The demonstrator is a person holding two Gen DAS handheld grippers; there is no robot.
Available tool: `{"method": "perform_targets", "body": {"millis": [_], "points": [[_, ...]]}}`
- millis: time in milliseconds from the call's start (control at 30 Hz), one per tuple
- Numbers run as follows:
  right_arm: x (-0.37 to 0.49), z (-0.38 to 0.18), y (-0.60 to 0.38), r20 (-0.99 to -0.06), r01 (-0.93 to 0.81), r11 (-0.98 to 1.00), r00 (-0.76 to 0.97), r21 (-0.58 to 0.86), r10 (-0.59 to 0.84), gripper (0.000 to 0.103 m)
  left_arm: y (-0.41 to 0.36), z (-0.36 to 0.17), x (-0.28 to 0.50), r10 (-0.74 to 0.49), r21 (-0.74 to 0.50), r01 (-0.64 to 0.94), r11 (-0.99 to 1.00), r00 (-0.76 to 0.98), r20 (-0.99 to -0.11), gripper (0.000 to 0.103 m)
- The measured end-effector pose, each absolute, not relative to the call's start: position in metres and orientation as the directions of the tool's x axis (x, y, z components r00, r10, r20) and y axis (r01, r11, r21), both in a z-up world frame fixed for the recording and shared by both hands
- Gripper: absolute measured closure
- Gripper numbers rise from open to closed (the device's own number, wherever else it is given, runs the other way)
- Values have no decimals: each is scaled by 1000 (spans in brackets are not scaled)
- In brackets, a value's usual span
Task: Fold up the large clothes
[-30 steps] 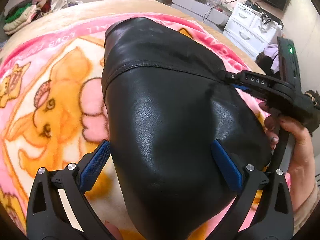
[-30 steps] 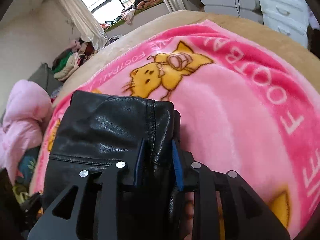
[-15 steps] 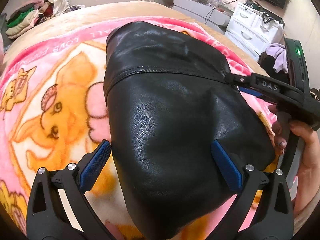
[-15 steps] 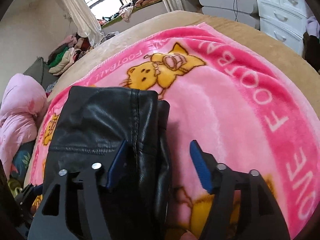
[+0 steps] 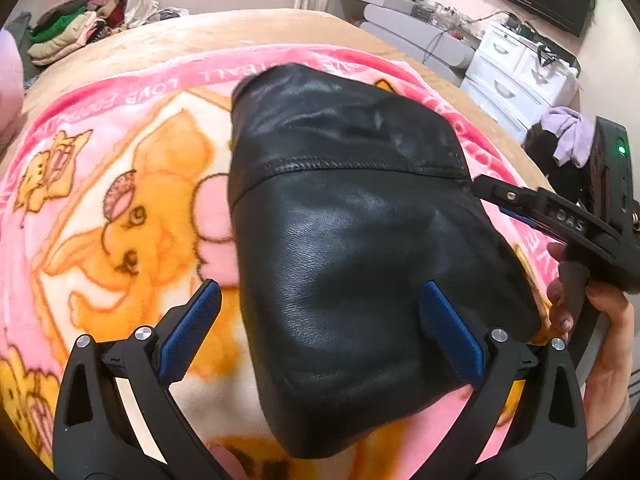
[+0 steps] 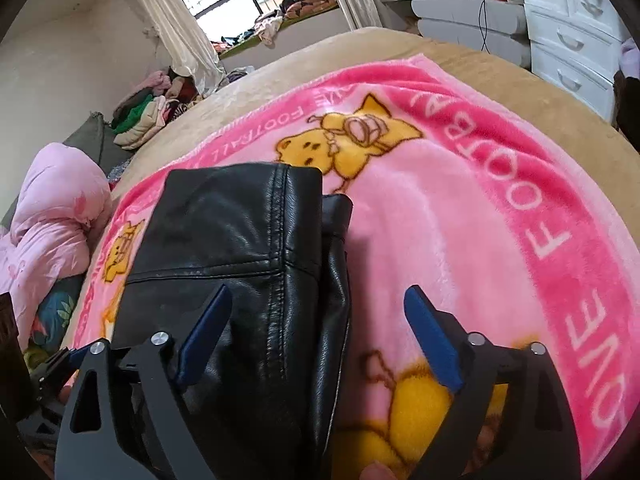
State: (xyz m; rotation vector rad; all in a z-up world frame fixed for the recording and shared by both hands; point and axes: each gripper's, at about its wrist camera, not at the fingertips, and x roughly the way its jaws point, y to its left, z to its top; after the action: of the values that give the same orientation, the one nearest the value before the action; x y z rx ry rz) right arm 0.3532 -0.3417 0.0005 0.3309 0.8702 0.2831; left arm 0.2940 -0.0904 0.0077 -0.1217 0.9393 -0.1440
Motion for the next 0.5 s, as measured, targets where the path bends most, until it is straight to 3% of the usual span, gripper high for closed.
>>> {"method": "perform_targets", "body": {"millis": [333, 500], "points": [[321, 32, -335, -640, -163, 922, 677, 350, 363, 5, -88, 29, 273, -139, -138, 50, 989, 627, -767, 9], [294, 47, -325, -613, -199, 946, 724, 255, 317, 5, -86, 38, 258, -132, -128, 53, 990, 647, -751, 9]]}}
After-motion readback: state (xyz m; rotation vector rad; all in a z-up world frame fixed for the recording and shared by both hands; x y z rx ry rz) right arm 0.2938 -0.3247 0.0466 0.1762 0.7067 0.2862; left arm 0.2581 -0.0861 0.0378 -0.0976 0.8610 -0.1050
